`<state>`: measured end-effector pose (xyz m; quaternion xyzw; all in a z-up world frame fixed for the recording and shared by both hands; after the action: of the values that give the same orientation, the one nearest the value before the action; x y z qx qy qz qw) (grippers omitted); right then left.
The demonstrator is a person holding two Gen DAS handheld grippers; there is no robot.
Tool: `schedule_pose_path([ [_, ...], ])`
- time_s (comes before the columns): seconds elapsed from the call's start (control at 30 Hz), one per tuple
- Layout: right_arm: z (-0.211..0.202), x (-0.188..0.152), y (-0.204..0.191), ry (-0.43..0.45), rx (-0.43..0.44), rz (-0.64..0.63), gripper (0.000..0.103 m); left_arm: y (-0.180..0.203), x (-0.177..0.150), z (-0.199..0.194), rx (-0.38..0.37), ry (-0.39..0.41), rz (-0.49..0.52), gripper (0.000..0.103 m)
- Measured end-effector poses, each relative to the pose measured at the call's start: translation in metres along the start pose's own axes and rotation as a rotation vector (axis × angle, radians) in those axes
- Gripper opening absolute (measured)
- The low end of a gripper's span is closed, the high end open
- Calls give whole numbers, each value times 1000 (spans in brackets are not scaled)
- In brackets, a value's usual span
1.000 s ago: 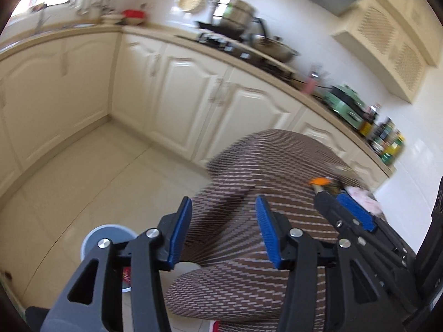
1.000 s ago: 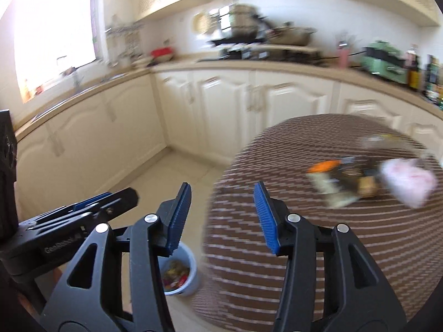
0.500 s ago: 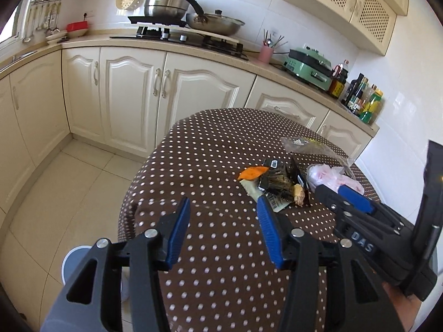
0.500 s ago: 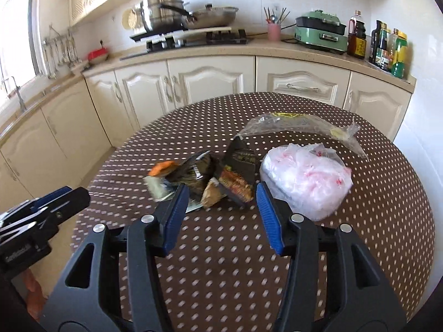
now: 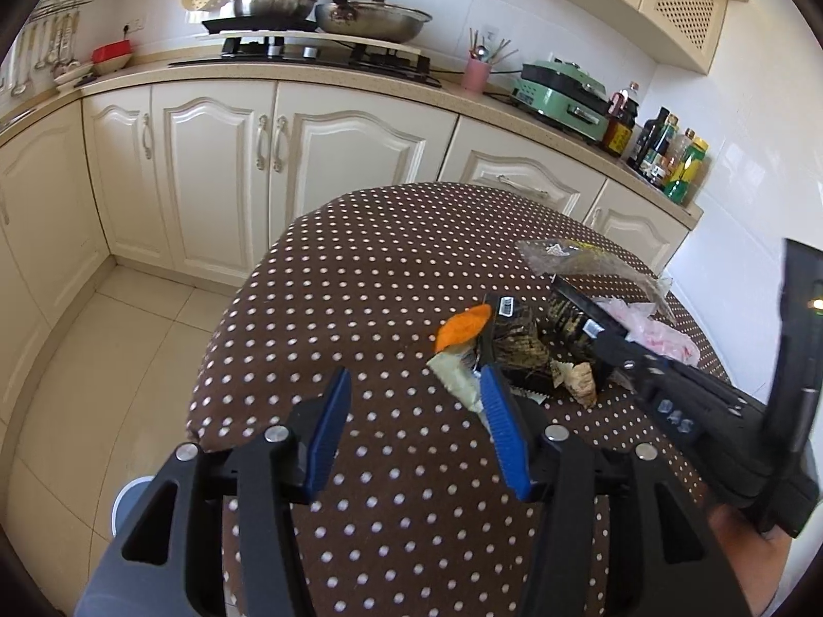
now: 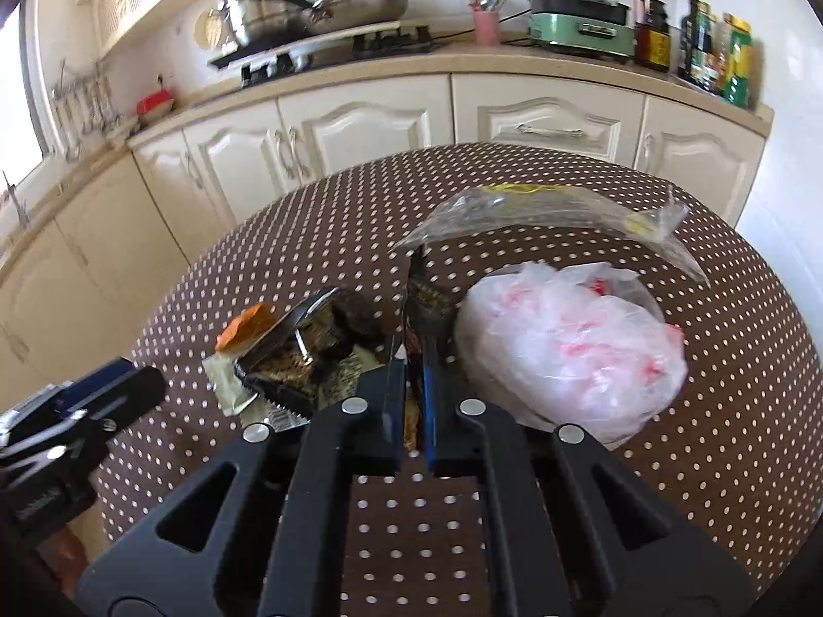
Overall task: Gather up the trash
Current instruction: 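Grasp an orange peel with left tool while right tool grasps the dark snack bag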
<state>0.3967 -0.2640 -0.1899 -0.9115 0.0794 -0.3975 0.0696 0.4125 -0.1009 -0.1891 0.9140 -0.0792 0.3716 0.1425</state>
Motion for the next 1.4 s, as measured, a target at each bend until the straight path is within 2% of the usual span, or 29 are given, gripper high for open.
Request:
schedule_pose_path([
  [0.27, -7, 4, 4, 31, 32, 25, 4, 21, 19, 34, 12, -30, 66, 52],
  [0.43, -13, 9, 6, 56, 45, 36, 4, 10, 25, 52, 40, -64, 21, 52],
  [0.7, -11, 9, 0, 48, 65, 24, 4, 9, 26, 75, 60, -120, 21, 51],
  [0.77, -11, 9, -1, 48, 65, 24, 4, 12, 26, 76, 51, -123, 35, 25],
  [0.8, -11, 9, 0, 48, 67, 26, 4, 14, 25, 77, 42, -129, 38, 17],
  [0.83, -11, 10, 0, 52, 68, 29, 4, 14, 24, 76, 34, -126, 37, 5],
  [1.03, -20, 13, 1, 96, 70, 35, 2, 12, 28, 50, 19, -32, 26, 4],
  [1.3, -46, 26, -10, 190, 92, 24, 1, 0, 22, 17, -7, 9, -13, 3],
  [1.37, -46, 27, -10, 185, 62, 8, 1, -4, 20, 10, -6, 15, -19, 3],
  [1.4, -39, 24, -10, 145, 46, -10, 1, -6, 18, 4, -4, 22, -24, 3],
])
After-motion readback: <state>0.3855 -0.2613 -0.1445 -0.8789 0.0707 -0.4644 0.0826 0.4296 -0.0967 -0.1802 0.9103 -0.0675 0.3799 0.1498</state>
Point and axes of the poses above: each gripper's, at about its wrist camera, not at the fingertips, and z roughly the way its jaws point, y to its right, x to its top, the point moved 9 cm from there along z, roughly the way its jaws point, and after that the axes turned 3 degrees about z, right-handed, at the moved point
